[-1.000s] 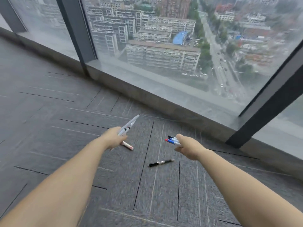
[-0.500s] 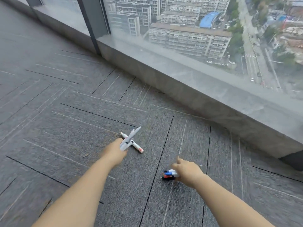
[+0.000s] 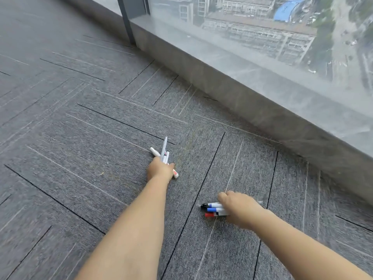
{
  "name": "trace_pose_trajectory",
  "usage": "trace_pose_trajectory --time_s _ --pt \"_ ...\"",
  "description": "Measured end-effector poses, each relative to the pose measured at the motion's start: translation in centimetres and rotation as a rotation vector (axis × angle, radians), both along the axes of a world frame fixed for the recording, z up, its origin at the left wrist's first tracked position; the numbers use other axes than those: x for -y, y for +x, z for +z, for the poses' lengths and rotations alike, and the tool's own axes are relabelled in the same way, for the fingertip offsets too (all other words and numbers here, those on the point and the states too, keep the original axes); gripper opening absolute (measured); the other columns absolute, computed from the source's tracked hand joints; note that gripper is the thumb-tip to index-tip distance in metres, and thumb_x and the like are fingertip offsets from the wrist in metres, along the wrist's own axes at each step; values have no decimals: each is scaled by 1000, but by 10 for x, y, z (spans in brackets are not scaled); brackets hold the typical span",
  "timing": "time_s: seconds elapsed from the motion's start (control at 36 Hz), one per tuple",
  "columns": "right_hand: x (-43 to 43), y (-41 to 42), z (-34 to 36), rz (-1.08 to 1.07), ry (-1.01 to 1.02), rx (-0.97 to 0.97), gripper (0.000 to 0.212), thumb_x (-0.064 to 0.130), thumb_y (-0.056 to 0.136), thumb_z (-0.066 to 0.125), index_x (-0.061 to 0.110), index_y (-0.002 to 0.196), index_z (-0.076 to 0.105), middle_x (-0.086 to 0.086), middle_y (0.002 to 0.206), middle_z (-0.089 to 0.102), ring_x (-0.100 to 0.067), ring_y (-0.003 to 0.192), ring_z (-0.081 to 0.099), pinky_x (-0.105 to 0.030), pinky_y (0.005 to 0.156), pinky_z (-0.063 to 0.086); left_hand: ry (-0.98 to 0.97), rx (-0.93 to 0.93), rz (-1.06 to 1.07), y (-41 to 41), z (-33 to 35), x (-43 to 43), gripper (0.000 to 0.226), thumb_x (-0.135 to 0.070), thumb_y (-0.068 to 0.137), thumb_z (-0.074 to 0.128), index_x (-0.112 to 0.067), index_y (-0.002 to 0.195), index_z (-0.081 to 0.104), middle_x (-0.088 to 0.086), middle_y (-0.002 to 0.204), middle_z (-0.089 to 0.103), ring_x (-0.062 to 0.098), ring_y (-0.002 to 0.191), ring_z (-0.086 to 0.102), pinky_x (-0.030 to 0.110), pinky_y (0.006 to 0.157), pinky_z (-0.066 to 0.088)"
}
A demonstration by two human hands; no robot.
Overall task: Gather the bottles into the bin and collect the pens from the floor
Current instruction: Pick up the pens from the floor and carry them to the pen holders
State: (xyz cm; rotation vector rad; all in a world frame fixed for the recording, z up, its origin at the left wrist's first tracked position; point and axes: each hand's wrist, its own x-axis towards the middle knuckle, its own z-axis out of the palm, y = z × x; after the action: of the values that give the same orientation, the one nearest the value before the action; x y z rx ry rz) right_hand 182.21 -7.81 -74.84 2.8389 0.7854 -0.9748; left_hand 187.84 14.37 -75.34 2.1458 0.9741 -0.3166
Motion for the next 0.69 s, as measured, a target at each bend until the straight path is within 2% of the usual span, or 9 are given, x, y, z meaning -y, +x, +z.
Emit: trace_pose_trajectory --time_s 0.03,0.11,0.19,0.28,0.36,0.42,0.47,0.61,0.69 --pt "-1 0 0 -9 6 -5 29 11 89 55 12 116 45 -6 107 54 -22 88 52 -36 82 50 11 7 0 1 0 1 36 -26 86 66 -9 117 56 11 107 66 30 88 66 31 65 50" --pt "-2 0 1 -30 18 -4 28 15 89 56 12 115 46 -5 99 49 -22 88 52 -35 82 49 8 8 8 -1 4 1 34 -21 87 65 -9 117 54 10 104 64 26 75 58 26 51 43" --pt "-3 -1 7 -107 42 1 28 24 89 56 14 114 49 -3 99 50 -23 88 54 -33 77 47 8 17 -5 -5 14 0 36 -20 86 65 -6 116 52 11 101 61 23 72 54 27 53 41" --pt "-3 0 20 -211 82 10 19 25 88 54 17 104 49 1 96 50 -18 84 55 -32 77 53 -4 37 -17 -11 29 0 36 -21 86 63 -5 115 50 10 95 57 15 59 48 25 45 34" --pt "-7 2 43 -337 135 12 13 26 90 55 19 93 43 3 89 50 -13 73 50 -24 63 48 -38 49 -44 -18 54 1 37 -19 88 62 -3 116 44 15 106 58 14 58 46 26 45 32" --pt "-9 0 62 -436 192 3 13 26 90 56 19 92 45 5 83 51 -10 66 49 -24 60 49 -28 35 -80 -27 77 3 38 -21 89 62 -3 116 42 16 112 57 21 68 49 28 49 34" --pt "-11 -8 88 -533 230 -10 14 27 89 56 18 92 46 5 78 49 -10 62 48 -25 53 45 -32 10 -131 -41 103 7 41 -25 90 59 -1 120 44 14 108 57 25 75 50 29 54 36" --pt "-11 -49 175 -884 485 -146 18 24 88 57 11 90 45 -4 77 51 -19 60 49 -27 50 38 -270 -26 -130 -88 191 24 33 -26 90 54 -2 112 55 12 90 58 24 69 52 28 58 43" --pt "-5 -84 241 -1075 644 -242 13 19 89 55 14 86 43 -6 80 56 -23 68 55 -30 56 44 -375 -107 -169 -126 261 44 25 -23 92 50 -4 107 56 8 78 54 19 59 47 22 49 36"
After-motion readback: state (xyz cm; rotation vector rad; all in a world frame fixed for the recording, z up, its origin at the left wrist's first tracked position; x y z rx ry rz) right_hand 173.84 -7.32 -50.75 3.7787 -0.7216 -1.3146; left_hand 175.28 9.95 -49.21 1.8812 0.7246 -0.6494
